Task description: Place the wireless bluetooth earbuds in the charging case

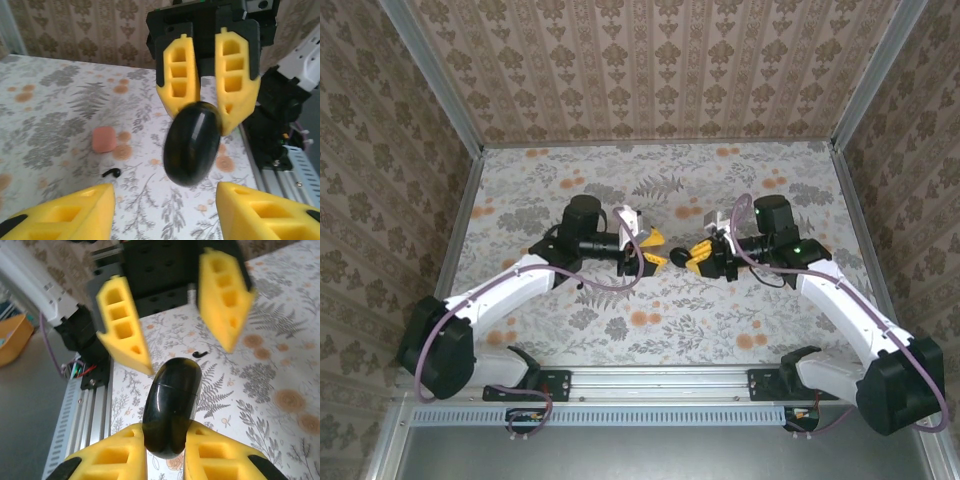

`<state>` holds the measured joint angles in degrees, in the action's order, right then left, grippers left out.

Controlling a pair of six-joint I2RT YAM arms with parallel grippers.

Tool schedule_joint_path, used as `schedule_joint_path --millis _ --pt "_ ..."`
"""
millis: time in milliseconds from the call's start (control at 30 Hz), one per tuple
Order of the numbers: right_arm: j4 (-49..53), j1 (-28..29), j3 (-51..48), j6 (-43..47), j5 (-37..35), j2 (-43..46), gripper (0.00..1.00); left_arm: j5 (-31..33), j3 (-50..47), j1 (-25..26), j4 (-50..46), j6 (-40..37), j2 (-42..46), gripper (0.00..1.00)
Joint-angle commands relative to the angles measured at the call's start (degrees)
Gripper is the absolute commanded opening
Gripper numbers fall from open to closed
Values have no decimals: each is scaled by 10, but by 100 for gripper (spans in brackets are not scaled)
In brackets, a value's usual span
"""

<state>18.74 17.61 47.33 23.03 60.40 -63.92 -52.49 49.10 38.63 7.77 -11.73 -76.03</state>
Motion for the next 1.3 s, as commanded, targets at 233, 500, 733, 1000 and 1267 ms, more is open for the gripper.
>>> schedule_joint_path --millis 233,500,733,1000,1267 --pt "22 23 3 115 26 20 16 -91 64 20 -83 -73 -30 45" --pt "21 24 0 116 30 20 16 -111 91 31 -139 -103 -46 28" --pt "20 24 0 107 10 25 19 -99 105 32 -188 -125 -43 18" --pt "58 22 13 70 -95 64 52 18 118 35 -269 -163 -21 12" --pt "81 48 30 83 -172 78 54 153 151 68 -374 -237 -10 12"
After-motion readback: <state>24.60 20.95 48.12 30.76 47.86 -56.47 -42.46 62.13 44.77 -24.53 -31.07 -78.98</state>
